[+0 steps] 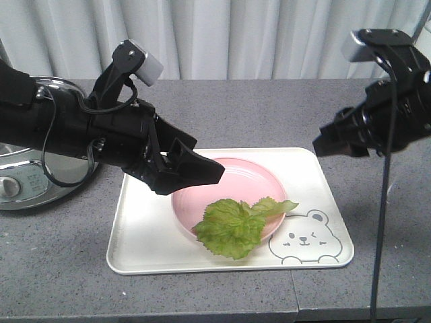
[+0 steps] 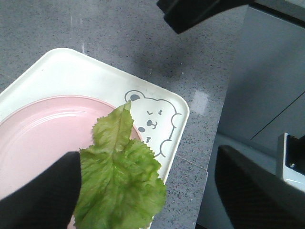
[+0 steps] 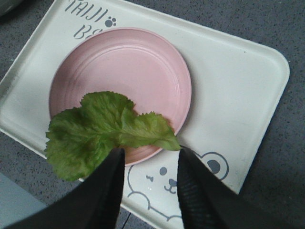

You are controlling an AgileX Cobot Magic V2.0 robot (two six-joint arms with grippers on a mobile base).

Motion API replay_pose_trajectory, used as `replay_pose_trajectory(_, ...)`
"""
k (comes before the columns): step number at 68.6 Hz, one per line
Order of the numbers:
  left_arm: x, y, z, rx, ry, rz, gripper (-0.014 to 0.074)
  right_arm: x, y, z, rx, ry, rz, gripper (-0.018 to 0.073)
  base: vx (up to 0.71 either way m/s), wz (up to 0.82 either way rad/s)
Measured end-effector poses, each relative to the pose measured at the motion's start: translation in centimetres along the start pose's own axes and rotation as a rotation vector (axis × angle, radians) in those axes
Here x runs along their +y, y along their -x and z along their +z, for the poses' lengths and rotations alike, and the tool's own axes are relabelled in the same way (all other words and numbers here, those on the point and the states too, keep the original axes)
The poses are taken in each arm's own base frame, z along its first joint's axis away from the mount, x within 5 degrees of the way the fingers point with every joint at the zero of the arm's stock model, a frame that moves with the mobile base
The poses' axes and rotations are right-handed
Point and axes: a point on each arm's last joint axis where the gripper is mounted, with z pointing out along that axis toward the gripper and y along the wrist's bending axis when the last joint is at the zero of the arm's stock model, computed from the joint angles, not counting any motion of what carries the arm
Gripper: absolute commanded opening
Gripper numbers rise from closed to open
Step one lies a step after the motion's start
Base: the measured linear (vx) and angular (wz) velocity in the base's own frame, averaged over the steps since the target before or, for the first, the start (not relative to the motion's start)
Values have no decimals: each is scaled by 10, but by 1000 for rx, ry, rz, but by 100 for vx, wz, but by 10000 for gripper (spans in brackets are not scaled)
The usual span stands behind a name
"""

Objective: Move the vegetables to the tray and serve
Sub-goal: 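Set the pink plate on the tray center, open and withdraw the right gripper, then move both grippers down to the tray's opposite short edges and grasp them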

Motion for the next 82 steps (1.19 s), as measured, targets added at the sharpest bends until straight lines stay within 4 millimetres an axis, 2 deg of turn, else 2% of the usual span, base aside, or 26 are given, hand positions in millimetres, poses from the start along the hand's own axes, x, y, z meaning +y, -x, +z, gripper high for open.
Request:
replay_pose_trajectory(8, -2, -1, -6, 20, 32, -47, 528, 5, -17, -8, -9, -16, -11, 251, 0, 0)
replay_pose_trajectory(22, -18, -3, -44, 86, 193, -70, 465, 4, -43, -11, -9, -84, -13, 251, 0, 0)
replay_pose_trajectory(29, -21, -14, -58, 123, 294, -108, 449, -10, -58, -8, -25, -134, 58, 251, 0, 0)
replay_pose_trajectory(40, -7, -49, -67, 197, 407, -228, 449, -41, -76, -10, -29, -216, 188, 251, 0, 0)
replay_pose_trajectory(50, 12, -76, -71, 246, 457, -334, 451, -56, -85, -12, 3, -236, 261, 251, 0, 0)
replay_pose_trajectory(59, 23, -85, -71, 269, 445, -415, 451, -61, -89, -1, 79, -195, 299, 251, 0, 0)
replay_pose_trajectory(82, 57, -109, -43, 407, 373, -564, 451, -75, -93, 28, 196, -130, 327, 251, 0, 0)
